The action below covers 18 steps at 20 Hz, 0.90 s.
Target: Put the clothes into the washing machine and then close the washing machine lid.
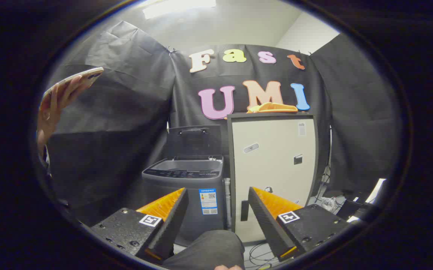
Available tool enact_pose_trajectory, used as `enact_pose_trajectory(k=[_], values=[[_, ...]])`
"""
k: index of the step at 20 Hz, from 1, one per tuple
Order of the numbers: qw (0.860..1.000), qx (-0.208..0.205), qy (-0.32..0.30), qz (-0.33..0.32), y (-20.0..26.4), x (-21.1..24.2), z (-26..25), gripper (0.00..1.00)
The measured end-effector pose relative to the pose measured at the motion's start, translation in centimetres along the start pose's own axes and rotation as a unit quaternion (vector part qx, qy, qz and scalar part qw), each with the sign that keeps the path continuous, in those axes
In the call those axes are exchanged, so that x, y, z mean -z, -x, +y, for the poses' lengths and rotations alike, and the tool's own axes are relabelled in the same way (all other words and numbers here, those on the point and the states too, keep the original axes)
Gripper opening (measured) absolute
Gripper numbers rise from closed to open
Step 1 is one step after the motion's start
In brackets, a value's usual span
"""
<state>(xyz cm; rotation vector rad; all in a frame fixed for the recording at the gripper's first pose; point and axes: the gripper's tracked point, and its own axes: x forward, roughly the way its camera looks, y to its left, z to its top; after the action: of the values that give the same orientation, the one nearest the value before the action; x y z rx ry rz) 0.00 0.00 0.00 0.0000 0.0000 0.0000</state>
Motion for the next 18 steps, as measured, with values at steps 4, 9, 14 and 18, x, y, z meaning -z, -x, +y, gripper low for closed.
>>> enact_pose_trajectory(k=[4, 9, 14, 18], values=[[1.000, -0.001, 0.001, 0.000, -0.12, -0.08, 0.00, 0.97], [1.000, -0.001, 0.001, -0.001, -0.24, -0.29, 0.08, 0.97], [1.000, -0.003, 0.005, 0.001, -0.37, -0.28, 0.22, 0.97], [1.000, -0.001, 0.006, 0.002, -0.53, -0.35, 0.06, 0.97]])
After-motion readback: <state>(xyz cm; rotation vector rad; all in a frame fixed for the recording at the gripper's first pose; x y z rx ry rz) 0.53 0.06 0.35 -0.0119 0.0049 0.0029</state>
